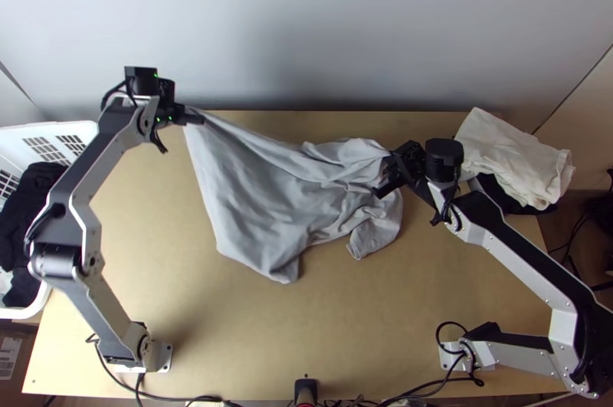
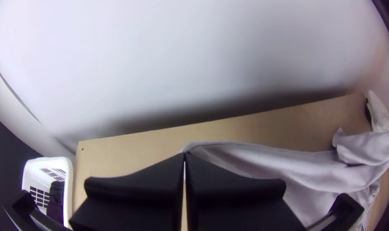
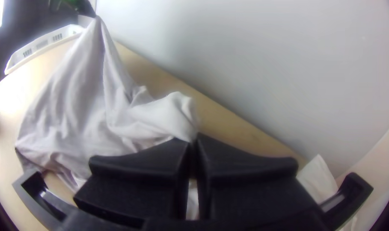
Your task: Fold the t-shirt
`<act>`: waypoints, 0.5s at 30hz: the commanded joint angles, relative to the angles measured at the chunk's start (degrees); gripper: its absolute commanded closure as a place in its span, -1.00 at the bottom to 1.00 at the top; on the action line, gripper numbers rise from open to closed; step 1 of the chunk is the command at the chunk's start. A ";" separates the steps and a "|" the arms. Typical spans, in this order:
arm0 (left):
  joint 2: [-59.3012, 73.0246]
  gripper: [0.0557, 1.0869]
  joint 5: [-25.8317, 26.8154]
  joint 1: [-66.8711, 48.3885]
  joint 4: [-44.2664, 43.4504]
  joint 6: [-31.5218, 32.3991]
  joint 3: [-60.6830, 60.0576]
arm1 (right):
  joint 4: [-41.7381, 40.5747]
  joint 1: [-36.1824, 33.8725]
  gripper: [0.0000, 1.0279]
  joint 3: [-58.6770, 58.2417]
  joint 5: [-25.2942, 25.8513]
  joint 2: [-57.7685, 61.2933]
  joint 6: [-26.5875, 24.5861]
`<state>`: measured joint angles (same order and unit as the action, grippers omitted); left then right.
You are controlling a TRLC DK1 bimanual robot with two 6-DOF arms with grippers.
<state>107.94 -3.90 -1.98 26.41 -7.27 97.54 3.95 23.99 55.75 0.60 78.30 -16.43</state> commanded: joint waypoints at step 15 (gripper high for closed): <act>23.46 0.57 -6.21 2.51 0.22 0.76 30.70 | -4.30 -0.17 0.95 15.01 0.01 18.73 0.96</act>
<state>127.11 -9.30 1.34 22.87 -6.44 121.69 0.71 24.34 65.52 0.60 89.95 -17.56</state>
